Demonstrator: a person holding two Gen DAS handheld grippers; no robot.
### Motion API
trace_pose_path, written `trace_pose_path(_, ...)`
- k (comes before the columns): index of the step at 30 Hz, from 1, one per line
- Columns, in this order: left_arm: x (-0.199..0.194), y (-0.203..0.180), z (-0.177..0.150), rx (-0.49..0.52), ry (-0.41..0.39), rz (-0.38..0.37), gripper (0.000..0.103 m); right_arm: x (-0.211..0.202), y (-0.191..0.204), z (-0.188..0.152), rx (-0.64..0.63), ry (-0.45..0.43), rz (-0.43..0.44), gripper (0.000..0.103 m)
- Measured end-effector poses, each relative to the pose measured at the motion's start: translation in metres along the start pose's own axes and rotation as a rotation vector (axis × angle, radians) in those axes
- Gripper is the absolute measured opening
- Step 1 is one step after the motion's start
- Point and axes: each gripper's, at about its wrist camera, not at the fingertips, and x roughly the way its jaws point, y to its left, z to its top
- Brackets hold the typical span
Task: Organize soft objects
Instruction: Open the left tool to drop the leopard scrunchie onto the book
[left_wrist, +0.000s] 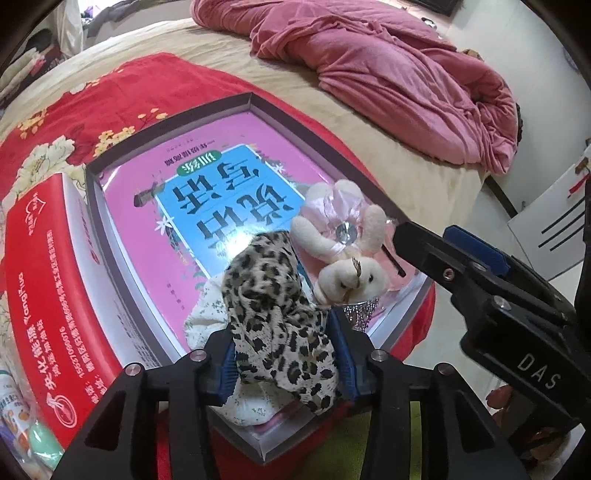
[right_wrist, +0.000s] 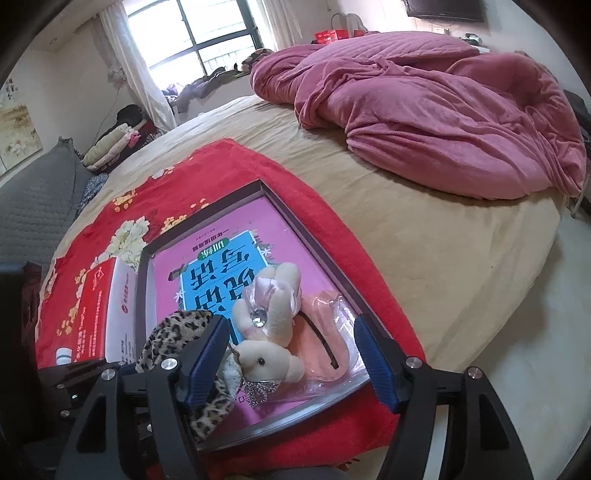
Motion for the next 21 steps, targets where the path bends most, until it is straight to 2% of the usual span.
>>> trace_pose_path(6,-0.006,0.005,0.002,-0.011,-0.012,-0.011,0.046,-0.007,-0.004,0.002,0.012,-0.018,-0.006,0.069)
trace_pose_path(9,-0.010,0.007,0.002,-0.012,-0.021,-0.013,0.055,-0.007,-0.004,0.002,0.013,-0.015,-0.008,0.069)
trace_pose_path(19,-0.033,0.006,0.001,-0.001,-0.066,0.003,0.060,-0.016,-0.002,0.004,0.009,-0.033,-0.007,0.070)
trace_pose_path(21,-0.037,0.007,0.001,0.000,-0.071,0.008,0.068,-0.018,0.000,0.005,0.005,-0.038,-0.013,0.070)
